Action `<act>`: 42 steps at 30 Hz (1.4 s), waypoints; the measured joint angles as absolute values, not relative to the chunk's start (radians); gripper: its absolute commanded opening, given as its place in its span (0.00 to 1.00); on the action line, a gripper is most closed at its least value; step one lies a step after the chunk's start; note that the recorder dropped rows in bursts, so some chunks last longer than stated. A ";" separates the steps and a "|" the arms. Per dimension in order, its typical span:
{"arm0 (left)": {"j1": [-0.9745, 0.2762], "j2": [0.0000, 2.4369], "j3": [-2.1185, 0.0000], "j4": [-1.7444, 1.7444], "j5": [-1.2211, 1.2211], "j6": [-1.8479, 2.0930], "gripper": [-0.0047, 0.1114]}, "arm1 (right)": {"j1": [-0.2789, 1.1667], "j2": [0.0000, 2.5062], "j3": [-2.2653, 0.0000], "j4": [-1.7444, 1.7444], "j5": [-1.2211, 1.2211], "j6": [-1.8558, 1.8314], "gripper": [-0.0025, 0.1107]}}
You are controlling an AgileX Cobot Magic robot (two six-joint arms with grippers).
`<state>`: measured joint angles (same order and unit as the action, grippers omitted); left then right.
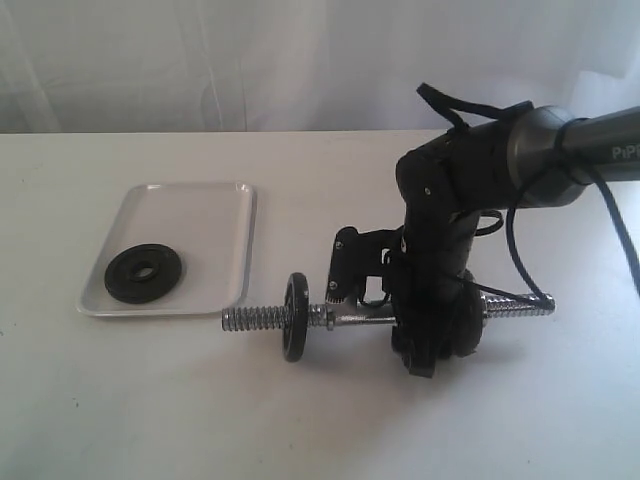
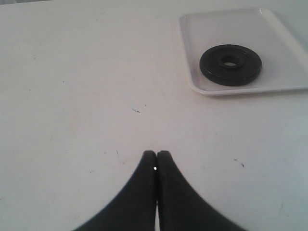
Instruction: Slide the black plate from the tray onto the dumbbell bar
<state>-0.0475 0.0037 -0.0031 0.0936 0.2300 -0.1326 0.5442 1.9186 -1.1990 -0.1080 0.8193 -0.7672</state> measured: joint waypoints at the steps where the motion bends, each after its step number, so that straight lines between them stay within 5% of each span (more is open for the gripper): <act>1: -0.048 0.004 -0.003 0.094 0.230 -0.133 0.04 | 0.544 1.920 -1.197 -0.106 0.816 -0.767 0.75; 30: -0.048 0.004 -0.003 0.094 0.230 -0.133 0.04 | 0.588 1.956 -1.197 0.134 0.562 -0.983 0.73; 37: -0.048 0.004 -0.003 0.094 0.230 -0.133 0.04 | 0.588 1.956 -1.197 0.154 0.493 -0.994 0.55; 42: -0.048 0.004 -0.003 0.094 0.230 -0.133 0.04 | 0.588 1.983 -1.197 0.154 0.494 -1.016 0.57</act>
<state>-0.0475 0.0037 -0.0031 0.0936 0.2300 -0.1326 0.5876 1.9833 -1.1971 0.1541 0.4940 -1.0164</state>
